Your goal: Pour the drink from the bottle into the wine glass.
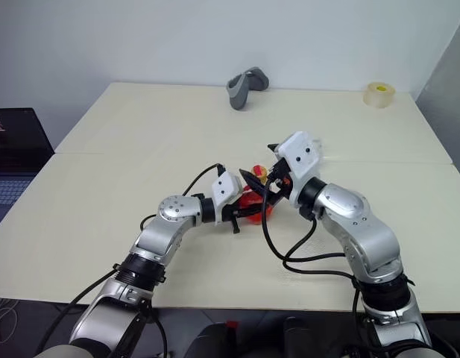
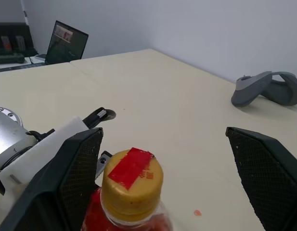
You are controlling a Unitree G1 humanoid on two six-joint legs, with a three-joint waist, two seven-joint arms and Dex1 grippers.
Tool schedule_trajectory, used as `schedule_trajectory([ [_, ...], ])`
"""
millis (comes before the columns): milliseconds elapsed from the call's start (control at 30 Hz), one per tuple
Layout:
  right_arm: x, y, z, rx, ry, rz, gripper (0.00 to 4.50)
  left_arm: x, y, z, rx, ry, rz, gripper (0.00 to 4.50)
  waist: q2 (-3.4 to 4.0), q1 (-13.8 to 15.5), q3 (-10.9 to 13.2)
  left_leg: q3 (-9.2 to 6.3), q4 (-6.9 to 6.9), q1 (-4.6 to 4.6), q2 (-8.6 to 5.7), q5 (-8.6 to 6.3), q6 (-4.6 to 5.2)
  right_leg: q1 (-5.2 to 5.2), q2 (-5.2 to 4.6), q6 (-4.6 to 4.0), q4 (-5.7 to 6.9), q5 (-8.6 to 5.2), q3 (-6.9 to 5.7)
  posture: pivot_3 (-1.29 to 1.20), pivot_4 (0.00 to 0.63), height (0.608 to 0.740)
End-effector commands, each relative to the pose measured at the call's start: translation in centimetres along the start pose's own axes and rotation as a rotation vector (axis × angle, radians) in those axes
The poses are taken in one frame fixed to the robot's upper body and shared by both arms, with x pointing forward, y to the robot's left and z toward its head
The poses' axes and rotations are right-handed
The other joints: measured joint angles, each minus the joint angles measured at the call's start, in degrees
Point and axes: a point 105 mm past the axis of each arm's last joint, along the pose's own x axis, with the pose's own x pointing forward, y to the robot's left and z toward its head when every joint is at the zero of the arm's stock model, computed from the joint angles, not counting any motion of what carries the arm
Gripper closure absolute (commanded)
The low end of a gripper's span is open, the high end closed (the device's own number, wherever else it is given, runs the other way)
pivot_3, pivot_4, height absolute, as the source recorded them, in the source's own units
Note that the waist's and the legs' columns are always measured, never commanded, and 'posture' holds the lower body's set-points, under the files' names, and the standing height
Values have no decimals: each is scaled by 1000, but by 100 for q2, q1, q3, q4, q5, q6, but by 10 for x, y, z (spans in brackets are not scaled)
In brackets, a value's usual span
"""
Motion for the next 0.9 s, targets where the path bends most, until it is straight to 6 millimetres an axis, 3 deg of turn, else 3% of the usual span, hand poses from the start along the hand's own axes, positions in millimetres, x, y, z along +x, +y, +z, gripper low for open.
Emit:
schedule_trajectory([
  [33,-15,-12,2,-30,3,-33,146,-1,3,18,40,-60,7,3729,0,4,0,0,0,0,-1,0,0,0,0,0,0,0,0,0,150,740],
  [267,-41,-24,-11,-53,92,-36,146,0,3,18,40,-61,5,3730,0,5,0,0,0,-1,-1,0,1,1,0,0,-1,0,-1,0,150,740],
  [367,-53,-43,-12,-54,114,-95,146,-1,4,18,40,-60,4,3734,0,6,0,3,0,0,-2,0,1,1,0,0,0,0,1,0,150,740],
  [467,-58,-46,-13,-58,130,-95,146,-1,4,18,41,-60,4,3734,0,1,0,2,-1,1,-1,0,1,1,2,0,0,0,1,0,150,740],
  [667,-50,-14,0,62,79,67,146,-1,4,18,43,-58,3,3734,0,-7,0,2,-2,1,1,0,2,1,4,0,1,0,1,0,150,740],
  [900,-25,8,12,125,16,79,146,-1,4,18,45,-56,1,3735,0,-1,0,0,-1,0,0,0,1,1,3,0,1,0,0,0,150,740],
])
